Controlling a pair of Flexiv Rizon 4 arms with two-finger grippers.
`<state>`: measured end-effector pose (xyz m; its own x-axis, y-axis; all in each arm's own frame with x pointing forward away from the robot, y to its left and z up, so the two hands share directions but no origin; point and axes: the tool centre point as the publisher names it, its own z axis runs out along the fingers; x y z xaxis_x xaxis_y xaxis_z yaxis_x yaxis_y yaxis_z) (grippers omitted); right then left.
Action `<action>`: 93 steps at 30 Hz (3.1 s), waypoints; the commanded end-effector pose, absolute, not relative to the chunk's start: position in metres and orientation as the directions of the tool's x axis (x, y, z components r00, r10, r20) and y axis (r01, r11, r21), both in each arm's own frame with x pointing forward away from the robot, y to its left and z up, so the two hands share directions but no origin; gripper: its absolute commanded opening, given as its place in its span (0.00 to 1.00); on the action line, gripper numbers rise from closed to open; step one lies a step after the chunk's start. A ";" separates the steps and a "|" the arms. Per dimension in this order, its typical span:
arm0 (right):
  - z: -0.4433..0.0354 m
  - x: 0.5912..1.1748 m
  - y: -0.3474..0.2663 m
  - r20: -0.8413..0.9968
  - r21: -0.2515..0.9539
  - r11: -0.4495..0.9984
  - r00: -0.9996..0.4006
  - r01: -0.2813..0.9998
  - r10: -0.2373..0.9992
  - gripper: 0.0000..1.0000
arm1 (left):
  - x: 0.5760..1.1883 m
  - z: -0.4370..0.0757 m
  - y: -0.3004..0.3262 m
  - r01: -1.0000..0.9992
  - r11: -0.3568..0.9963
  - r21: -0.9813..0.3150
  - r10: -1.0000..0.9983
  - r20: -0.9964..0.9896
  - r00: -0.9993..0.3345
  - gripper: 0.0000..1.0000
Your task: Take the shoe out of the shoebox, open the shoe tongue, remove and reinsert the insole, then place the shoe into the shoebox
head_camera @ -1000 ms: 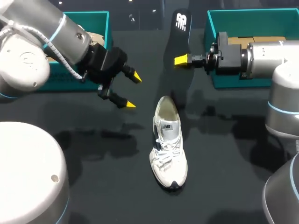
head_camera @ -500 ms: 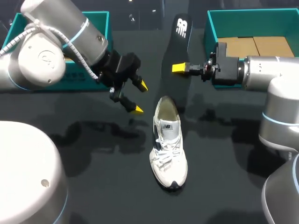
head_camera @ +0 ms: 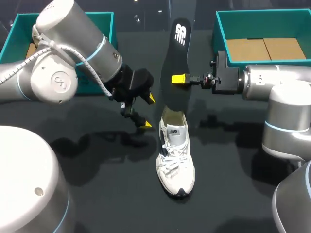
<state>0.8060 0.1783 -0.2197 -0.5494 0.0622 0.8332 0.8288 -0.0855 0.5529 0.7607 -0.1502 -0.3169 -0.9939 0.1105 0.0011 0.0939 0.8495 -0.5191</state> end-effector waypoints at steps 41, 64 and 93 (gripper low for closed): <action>-0.262 0.822 0.187 0.786 0.613 -0.147 -0.618 0.777 0.013 0.00 | 0.782 -0.356 -0.170 0.189 0.850 -0.491 0.204 -0.025 -0.979 1.00; -0.274 0.826 0.191 0.742 0.661 -0.168 -0.671 0.732 -0.004 0.00 | 0.782 -0.355 -0.170 0.195 0.849 -0.491 0.209 -0.027 -0.978 1.00; -0.281 0.818 0.182 0.595 0.793 -0.144 -0.803 0.592 -0.024 0.00 | 0.782 -0.355 -0.170 0.195 0.849 -0.491 0.209 -0.027 -0.978 1.00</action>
<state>0.8165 0.1824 -0.2786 -0.8029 -0.0141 0.5959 0.5910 -0.1493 0.7927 0.7821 -0.1702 -0.3552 -0.9777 0.2085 -0.0259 0.1941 0.8491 -0.4913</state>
